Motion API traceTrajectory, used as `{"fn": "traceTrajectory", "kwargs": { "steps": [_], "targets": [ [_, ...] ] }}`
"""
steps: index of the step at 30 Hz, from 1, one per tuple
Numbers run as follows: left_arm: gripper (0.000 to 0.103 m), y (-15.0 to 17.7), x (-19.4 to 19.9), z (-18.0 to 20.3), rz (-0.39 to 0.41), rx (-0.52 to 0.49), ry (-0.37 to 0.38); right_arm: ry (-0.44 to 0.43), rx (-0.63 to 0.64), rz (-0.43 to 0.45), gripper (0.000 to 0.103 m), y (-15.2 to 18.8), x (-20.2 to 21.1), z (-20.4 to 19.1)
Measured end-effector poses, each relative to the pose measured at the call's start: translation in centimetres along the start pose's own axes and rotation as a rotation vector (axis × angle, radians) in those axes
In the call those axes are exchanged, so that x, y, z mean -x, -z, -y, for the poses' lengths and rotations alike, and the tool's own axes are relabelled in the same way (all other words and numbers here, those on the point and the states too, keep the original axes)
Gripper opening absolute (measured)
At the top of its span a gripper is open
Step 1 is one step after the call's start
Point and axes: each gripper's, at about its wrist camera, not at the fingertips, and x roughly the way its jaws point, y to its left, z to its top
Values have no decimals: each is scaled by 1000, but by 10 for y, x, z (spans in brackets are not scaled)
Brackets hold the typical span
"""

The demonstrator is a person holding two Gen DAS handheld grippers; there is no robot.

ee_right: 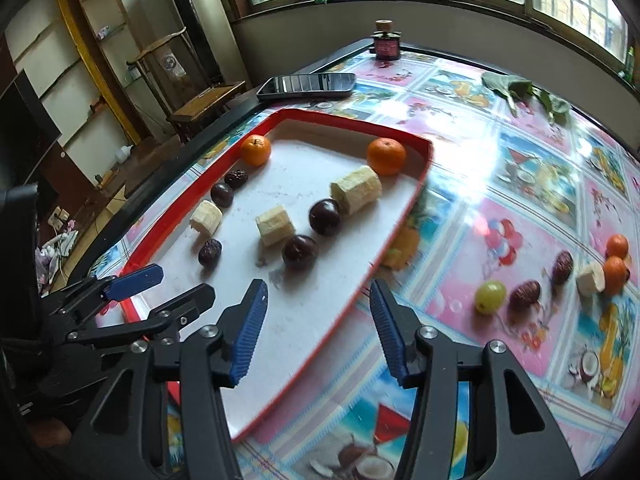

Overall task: Organize fruits
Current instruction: 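Move both open grippers back toward the fruit on the table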

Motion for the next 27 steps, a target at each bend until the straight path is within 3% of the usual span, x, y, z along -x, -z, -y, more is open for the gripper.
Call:
{"fn": "traceTrajectory", "kwargs": {
  "steps": [5,13,20,27],
  "targets": [
    [65,1,9,44,21,-90,46,13,-50,22,56,15,21,25],
    [65,-2,2,119,7,-226,134,105,-175,53,59,43,57,100],
    [65,-7,-26,166,-23,-279,129,136,-298,52,59,75,78,162],
    [65,-14,-52,178,-46,-295,94,113,-364,53,59,92,82,199]
  ]
}}
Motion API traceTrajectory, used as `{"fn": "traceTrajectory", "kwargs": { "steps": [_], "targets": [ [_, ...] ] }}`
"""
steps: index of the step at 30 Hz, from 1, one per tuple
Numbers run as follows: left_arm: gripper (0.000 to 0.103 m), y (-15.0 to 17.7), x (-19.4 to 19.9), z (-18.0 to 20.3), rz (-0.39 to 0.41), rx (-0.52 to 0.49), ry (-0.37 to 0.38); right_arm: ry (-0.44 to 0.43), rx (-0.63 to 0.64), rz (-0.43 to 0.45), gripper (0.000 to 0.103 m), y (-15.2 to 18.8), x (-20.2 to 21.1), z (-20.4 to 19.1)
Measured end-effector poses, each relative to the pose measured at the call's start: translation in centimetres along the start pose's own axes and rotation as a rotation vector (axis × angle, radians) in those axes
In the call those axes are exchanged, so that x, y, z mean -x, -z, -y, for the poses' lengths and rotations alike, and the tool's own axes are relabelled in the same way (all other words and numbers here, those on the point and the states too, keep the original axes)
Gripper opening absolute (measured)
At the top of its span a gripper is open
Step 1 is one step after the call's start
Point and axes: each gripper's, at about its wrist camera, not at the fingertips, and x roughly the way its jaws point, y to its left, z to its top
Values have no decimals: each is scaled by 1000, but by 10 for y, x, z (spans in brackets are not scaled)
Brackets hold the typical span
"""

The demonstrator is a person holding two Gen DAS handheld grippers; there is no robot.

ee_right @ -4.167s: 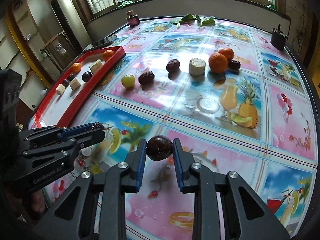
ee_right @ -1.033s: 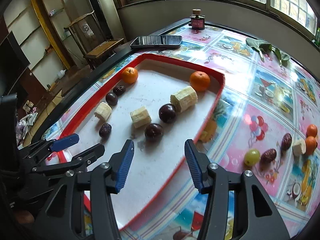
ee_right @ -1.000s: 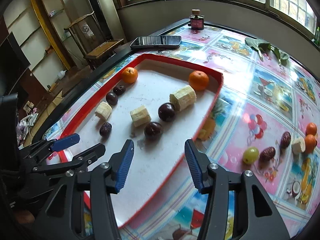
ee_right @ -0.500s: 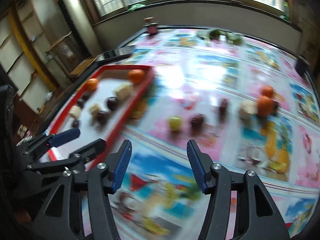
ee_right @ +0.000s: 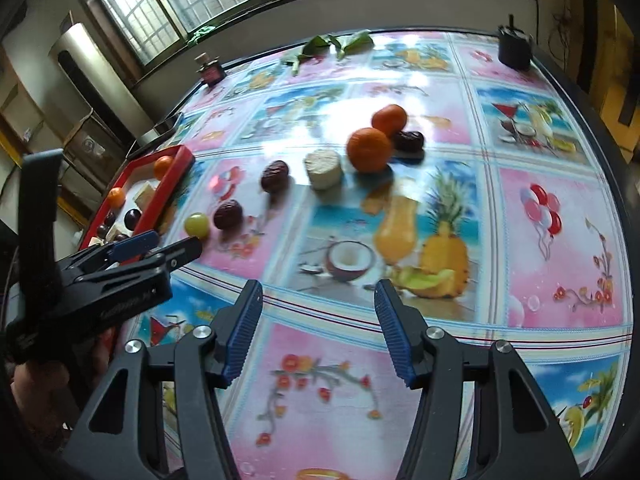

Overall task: Organize fruits
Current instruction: 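Move both open grippers back toward the fruit on the table, then grasp the green grape with the left gripper while the right grasps a red date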

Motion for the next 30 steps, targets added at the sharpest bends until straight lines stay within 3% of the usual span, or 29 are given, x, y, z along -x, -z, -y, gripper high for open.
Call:
{"fn": "traceTrajectory", "kwargs": {
  "steps": [7,9,12,24,30],
  "targets": [
    [62,-10,-13,1,-6,-47,22,-29,-31,-6,59,-4,-12,20],
    [51,-10,-14,1,1,-52,45,-38,-33,-4,59,-8,-16,20],
    [22,-11,-13,2,18,-74,63,-54,-2,-2,59,-15,-25,12],
    [22,13,3,-13,-8,5,127,-135,194,-22,60,-43,-72,-55],
    [22,22,8,-22,-9,47,154,-136,302,-32,44,-47,-85,-81]
  ]
}}
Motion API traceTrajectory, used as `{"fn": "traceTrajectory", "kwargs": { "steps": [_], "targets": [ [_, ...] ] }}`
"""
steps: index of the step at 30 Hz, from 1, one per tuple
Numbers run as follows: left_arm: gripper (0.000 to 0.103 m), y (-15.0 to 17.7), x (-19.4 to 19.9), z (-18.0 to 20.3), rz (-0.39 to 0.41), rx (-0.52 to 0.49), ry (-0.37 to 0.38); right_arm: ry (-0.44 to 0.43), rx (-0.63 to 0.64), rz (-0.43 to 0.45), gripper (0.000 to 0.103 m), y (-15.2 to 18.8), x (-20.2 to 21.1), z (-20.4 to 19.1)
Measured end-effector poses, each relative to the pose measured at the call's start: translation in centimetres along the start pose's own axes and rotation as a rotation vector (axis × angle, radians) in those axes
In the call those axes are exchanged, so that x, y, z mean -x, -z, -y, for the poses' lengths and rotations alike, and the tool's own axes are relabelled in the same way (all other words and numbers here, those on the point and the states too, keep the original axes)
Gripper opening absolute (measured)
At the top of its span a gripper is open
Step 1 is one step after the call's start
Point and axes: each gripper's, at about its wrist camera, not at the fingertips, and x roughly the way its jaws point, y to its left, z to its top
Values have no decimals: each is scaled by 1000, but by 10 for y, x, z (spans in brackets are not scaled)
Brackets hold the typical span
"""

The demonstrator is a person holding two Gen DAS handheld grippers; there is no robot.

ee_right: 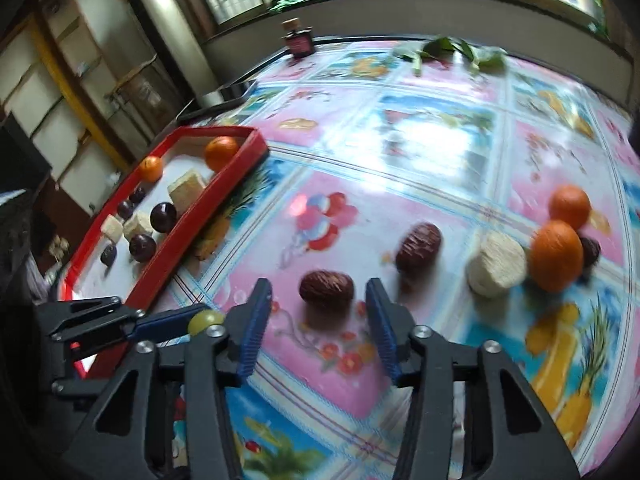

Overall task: Organize fruits
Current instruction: 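Grasp the green grape with the left gripper while the right grasps a red date, then carry the grape and red date over the tray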

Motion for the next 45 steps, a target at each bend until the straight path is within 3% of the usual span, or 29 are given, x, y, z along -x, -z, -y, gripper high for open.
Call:
{"fn": "traceTrajectory", "kwargs": {
  "steps": [2,6,14,22,27,36,45],
  "targets": [
    [22,0,1,-2,3,18,7,28,53,-8,32,-3,-6,-8],
    [22,2,1,-1,12,20,1,87,112,-18,32,-1,-4,-16],
    [22,13,8,5,24,27,-4,111,77,-8,32,31,34,-7],
    [22,37,21,25,31,7,30,122,-27,-24,32,74,65,1],
    [22,43,34,28,45,-4,47,119,-71,-15,32,85,73,-5],
    [22,43,61,7,92,19,44,93,-60,-3,32,72,71,-36],
    [22,36,85,-51,147,108,-14,34,24,12,32,34,55,-89]
  ]
}}
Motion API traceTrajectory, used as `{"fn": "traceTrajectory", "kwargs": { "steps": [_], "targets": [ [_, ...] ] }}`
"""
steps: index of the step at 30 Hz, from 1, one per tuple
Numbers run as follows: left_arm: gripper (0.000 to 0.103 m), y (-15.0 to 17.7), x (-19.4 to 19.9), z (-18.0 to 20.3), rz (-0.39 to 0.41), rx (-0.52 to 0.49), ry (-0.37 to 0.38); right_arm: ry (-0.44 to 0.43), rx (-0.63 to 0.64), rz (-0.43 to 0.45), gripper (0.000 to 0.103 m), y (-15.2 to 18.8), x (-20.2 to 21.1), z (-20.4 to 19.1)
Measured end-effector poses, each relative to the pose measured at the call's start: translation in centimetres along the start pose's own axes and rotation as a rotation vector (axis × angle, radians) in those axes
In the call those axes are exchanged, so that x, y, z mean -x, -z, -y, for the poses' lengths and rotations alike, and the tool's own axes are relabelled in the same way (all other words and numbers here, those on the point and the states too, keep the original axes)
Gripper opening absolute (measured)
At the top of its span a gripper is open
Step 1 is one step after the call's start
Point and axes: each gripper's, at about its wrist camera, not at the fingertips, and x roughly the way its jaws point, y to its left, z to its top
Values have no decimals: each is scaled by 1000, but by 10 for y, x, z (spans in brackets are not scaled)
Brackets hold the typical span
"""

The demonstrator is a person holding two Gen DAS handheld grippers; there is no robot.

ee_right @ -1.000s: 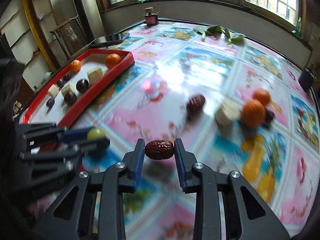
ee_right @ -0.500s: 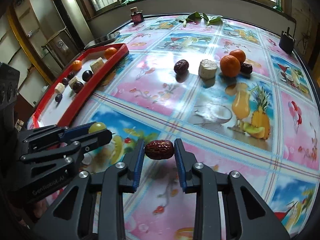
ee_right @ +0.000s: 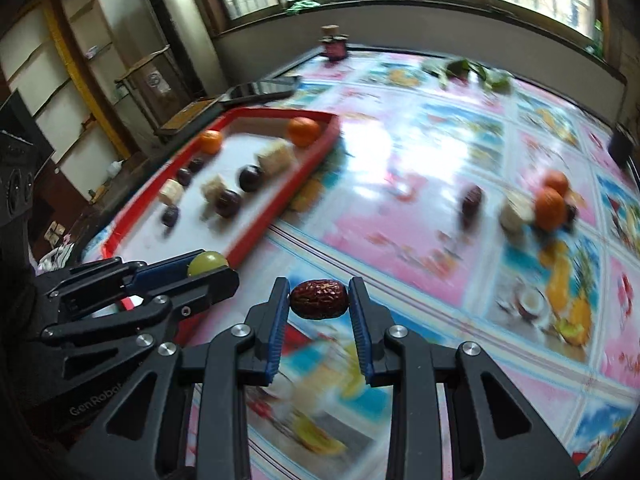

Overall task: Organize fruits
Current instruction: 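Carry the grape and red date over the tray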

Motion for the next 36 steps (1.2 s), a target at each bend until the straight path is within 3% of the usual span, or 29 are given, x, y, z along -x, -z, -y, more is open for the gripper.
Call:
{"fn": "traceTrajectory", "kwargs": {
  "steps": [6,16,27,36],
  "targets": [
    [22,-6,9,-51,30,63,-94,-47,81,6,32,-26,-19,-46],
    [22,-4,6,-129,13,168,-226,-120,147,-53,32,-47,-71,-101],
    [22,-1,-13,-147,-31,167,-240,-119,160,-121,33,-55,-110,-121],
    [23,0,-21,-146,-54,165,-225,-96,170,-140,33,-54,-117,-124]
  ]
}}
